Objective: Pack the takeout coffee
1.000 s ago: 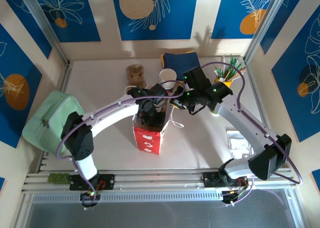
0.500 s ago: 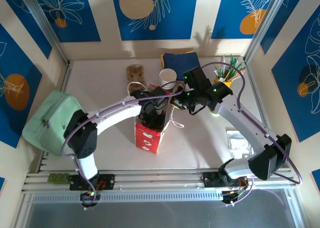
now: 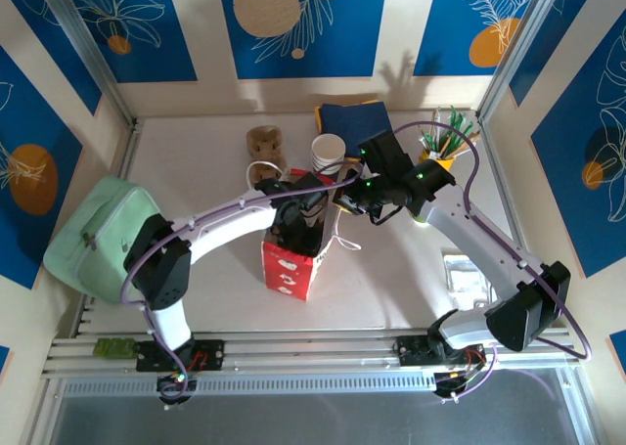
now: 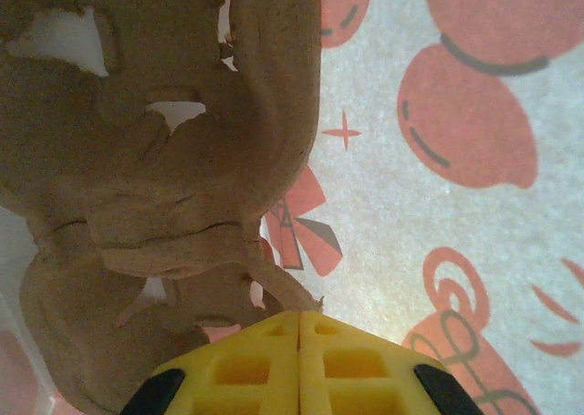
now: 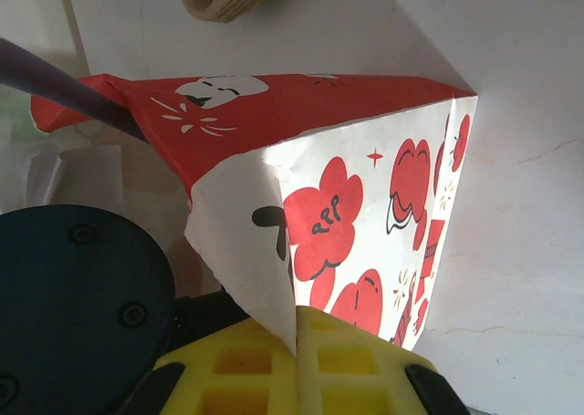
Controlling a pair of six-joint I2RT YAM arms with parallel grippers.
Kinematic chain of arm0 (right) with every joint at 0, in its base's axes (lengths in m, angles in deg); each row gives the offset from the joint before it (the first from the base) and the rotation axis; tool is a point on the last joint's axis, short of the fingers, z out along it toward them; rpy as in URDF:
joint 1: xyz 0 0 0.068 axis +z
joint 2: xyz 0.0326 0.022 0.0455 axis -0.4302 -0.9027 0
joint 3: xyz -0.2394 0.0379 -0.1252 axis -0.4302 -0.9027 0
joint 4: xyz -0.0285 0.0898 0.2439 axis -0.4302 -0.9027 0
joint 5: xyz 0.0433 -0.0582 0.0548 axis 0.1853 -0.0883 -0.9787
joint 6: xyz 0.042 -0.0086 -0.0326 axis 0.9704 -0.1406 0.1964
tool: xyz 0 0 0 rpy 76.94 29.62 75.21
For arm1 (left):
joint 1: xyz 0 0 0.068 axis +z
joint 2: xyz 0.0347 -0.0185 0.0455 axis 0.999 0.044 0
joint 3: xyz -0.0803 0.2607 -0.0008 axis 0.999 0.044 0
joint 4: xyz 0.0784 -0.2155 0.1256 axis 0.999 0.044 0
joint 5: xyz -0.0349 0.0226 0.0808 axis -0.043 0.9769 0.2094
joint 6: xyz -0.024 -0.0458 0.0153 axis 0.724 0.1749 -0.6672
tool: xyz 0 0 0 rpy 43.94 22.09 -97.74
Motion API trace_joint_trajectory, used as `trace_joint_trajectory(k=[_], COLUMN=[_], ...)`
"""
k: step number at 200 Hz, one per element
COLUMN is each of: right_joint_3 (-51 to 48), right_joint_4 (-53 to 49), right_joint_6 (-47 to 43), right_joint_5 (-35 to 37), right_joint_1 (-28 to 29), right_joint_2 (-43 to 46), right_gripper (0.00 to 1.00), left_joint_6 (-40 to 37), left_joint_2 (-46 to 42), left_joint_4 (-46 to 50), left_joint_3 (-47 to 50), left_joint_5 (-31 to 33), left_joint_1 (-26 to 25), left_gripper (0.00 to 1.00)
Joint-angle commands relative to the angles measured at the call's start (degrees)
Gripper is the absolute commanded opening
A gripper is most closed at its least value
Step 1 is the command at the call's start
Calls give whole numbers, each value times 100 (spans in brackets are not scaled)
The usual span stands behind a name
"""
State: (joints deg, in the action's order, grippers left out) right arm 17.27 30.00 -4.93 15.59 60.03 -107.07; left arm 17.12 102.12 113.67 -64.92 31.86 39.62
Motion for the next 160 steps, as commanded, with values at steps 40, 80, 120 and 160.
trace_joint_trajectory(k=[40,80,120,160], right_joint_3=[182,221,314,434], right_joint_4=[-260,-225,-243,-294], right_joint_6=[-86,-68,-72,-87], right_joint_5=[96,51,60,103], right_joint_1=[62,96,96,144], right_joint_2=[32,43,76,91], right_gripper=[0,0,0,0], left_joint_6=[-21,-9,-3,80], left_joint_2=[-142,137,342,309], left_joint_4=[-308,-343,-229,23], left_joint_3=[284,255,312,352], left_joint_5=[-455,-296,-135,138], left_joint_1=[7,-70,-106,-109], left_gripper=[8,7,7,7])
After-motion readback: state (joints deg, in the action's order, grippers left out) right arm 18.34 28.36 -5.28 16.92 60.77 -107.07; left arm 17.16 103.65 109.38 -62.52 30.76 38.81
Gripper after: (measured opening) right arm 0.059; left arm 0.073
